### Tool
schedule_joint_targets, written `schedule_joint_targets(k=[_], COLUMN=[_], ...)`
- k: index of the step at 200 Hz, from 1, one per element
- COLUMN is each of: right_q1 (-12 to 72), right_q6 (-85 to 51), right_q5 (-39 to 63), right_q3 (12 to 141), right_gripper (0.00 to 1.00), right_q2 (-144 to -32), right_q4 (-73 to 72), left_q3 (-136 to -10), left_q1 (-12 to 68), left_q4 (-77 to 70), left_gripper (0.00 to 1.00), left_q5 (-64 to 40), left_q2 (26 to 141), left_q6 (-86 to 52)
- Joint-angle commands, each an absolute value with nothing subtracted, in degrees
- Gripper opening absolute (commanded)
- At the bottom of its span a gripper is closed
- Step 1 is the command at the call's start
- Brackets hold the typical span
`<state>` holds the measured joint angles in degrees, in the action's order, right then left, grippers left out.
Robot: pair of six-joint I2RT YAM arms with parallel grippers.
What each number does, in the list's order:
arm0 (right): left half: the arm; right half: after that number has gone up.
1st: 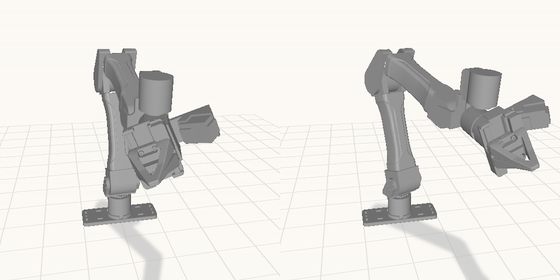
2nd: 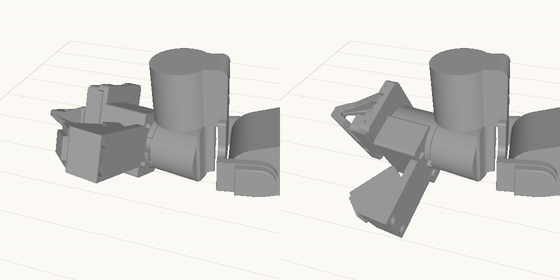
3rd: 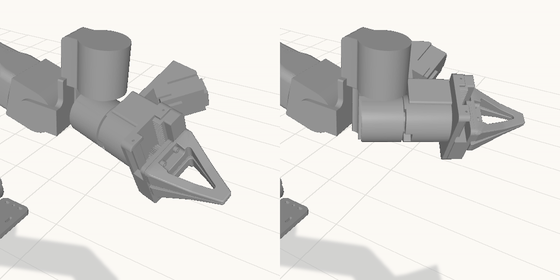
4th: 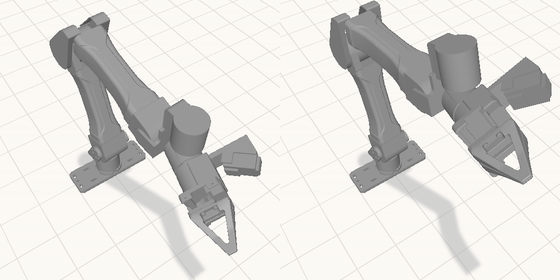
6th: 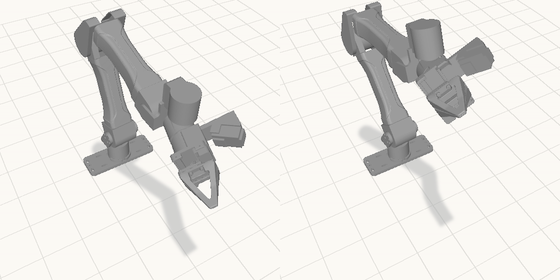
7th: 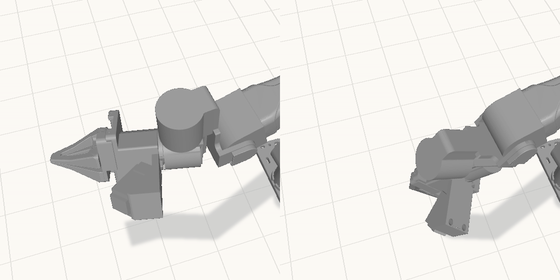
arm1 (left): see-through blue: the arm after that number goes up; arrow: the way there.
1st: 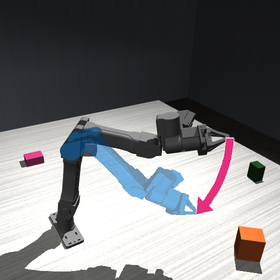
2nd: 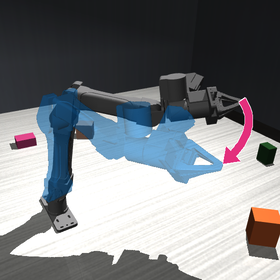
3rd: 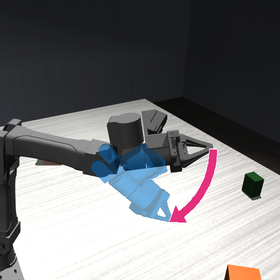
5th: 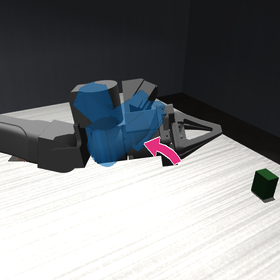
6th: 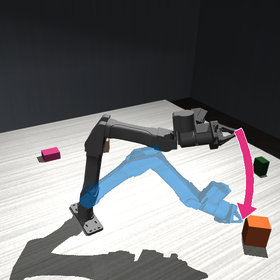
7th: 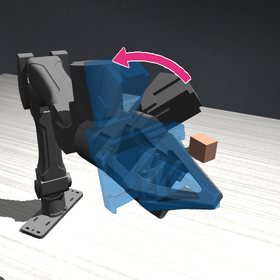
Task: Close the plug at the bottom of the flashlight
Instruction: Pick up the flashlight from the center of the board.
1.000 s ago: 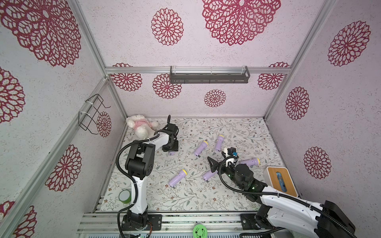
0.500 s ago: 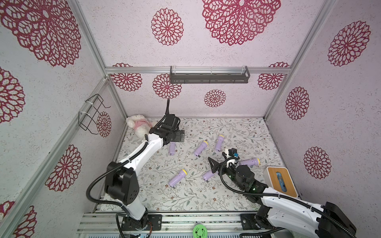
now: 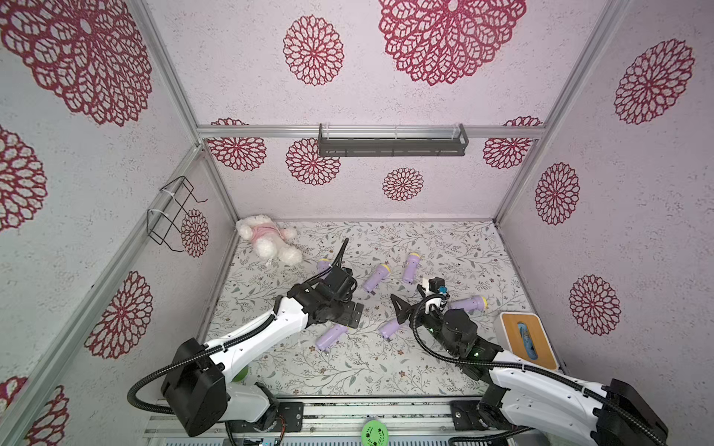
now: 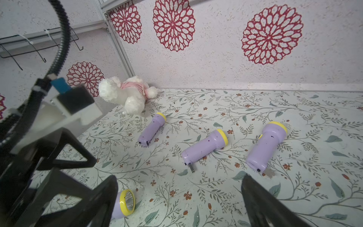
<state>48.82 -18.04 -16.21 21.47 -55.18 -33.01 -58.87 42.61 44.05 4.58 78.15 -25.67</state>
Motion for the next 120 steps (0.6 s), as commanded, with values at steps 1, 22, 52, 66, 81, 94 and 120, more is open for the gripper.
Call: schedule_joint_targets(k=[1, 22, 52, 66, 81, 94, 120], right_q1=[48.08, 47.73, 47.21, 47.12, 47.02, 46.93, 46.78], right_q6=[-17.96, -18.23, -18.74, -18.72, -18.85, -18.81, -19.11], right_q5=[-14.83, -13.43, -11.24, -11.07, -11.05, -10.92, -10.72], right_q3=[23.37, 23.38, 24.58, 24.62, 24.43, 24.58, 24.47], right_gripper=[0.99, 0.99, 0.99, 0.99, 0.99, 0.99, 0.99], right_q2=[-54.57, -55.0, -56.56, -56.75, -56.62, -56.72, -56.79], right_q4=[-33.48, -33.44, -32.45, -32.34, -32.41, -32.41, -32.37], left_q3=[-56.49, -52.64, -52.46, -51.7, -52.23, -52.89, -51.86], left_q1=[44.07, 44.64, 45.79, 45.85, 45.79, 45.83, 45.72], left_q4=[46.98, 46.44, 47.32, 46.46, 46.58, 46.23, 46.72], left_gripper=[0.97, 0.97, 0.98, 0.98, 0.99, 0.99, 0.99], left_q5=[3.96, 2.47, 4.15, 4.15, 4.28, 4.13, 6.08], left_q2=[74.85, 73.35, 75.2, 76.34, 77.86, 78.35, 79.09], left_q6=[-29.85, -31.57, -33.41, -33.9, -33.9, -33.12, -32.13])
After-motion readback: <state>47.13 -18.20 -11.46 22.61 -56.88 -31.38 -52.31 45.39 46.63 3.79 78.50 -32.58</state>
